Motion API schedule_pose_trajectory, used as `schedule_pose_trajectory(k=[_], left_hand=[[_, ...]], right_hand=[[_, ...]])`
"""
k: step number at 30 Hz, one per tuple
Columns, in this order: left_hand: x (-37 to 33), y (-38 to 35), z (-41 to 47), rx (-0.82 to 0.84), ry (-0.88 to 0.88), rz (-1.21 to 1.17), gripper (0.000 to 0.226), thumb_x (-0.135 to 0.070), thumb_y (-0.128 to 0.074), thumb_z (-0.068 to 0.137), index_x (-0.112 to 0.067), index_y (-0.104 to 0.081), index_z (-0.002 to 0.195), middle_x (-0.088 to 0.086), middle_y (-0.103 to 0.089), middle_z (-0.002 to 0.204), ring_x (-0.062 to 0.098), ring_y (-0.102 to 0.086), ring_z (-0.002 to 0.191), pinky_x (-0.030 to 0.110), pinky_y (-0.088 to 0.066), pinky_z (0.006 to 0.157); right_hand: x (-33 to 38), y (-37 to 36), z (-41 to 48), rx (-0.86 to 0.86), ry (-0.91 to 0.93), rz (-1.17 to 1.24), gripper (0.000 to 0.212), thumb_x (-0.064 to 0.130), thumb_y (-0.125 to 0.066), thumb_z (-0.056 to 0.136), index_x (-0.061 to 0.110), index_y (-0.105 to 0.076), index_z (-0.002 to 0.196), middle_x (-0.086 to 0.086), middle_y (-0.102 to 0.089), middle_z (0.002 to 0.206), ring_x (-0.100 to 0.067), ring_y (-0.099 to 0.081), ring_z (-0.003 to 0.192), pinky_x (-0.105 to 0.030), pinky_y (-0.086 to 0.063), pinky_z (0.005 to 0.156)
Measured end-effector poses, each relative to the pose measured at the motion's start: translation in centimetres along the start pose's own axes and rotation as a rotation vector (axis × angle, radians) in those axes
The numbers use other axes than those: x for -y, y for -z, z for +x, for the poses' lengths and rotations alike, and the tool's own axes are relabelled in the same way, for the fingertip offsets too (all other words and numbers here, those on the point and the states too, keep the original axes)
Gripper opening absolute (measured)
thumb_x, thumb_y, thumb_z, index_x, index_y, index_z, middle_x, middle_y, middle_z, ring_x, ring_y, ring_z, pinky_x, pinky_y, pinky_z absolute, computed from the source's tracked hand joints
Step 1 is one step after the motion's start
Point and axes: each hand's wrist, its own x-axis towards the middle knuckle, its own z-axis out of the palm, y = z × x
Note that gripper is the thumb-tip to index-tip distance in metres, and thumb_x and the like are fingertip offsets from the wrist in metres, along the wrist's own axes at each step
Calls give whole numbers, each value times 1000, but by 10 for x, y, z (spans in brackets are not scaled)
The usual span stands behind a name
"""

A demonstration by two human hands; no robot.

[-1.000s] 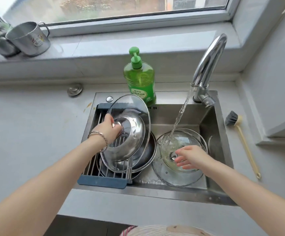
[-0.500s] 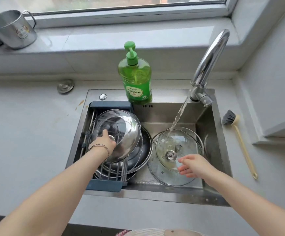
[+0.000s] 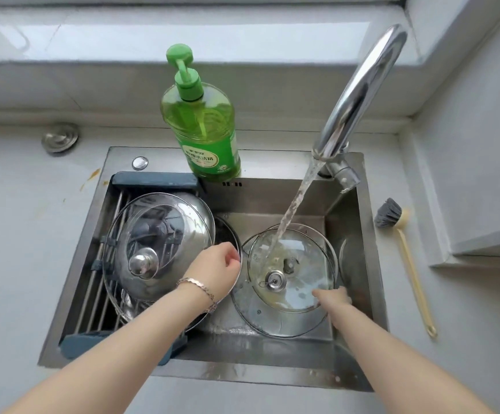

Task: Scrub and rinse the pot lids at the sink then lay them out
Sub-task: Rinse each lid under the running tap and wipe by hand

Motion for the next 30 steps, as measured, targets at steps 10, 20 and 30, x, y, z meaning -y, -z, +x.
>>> schedule_pose_trajectory(k=[10, 20, 30], left_hand=[[-5, -6, 11, 12, 41, -48, 17, -16, -45, 89, -23, -61, 89, -5, -66, 89, 14, -61, 85, 30, -51, 80], [-12, 4, -2, 62, 34, -167, 23, -12, -47, 87, -27, -60, 77, -2, -68, 85, 15, -64, 82, 32, -53, 80], [-10, 10, -32, 60, 151, -416, 25, -2, -41, 90, -17, -58, 79, 7, -67, 89, 20, -64, 83, 37, -54, 83]], right_hand=[[-4, 3, 35, 4, 30, -75, 49, 25, -68, 84, -8, -55, 118, -20, -61, 109, -31, -56, 94, -30, -42, 78], [2, 6, -14, 258, 289, 303, 22, 8, -62, 89, 8, -47, 73, -9, -51, 72, -19, -57, 59, -30, -53, 52], [15, 66, -108, 235, 667, 324, 26, 4, -55, 91, 9, -44, 69, -21, -69, 77, -24, -67, 59, -27, -52, 50]])
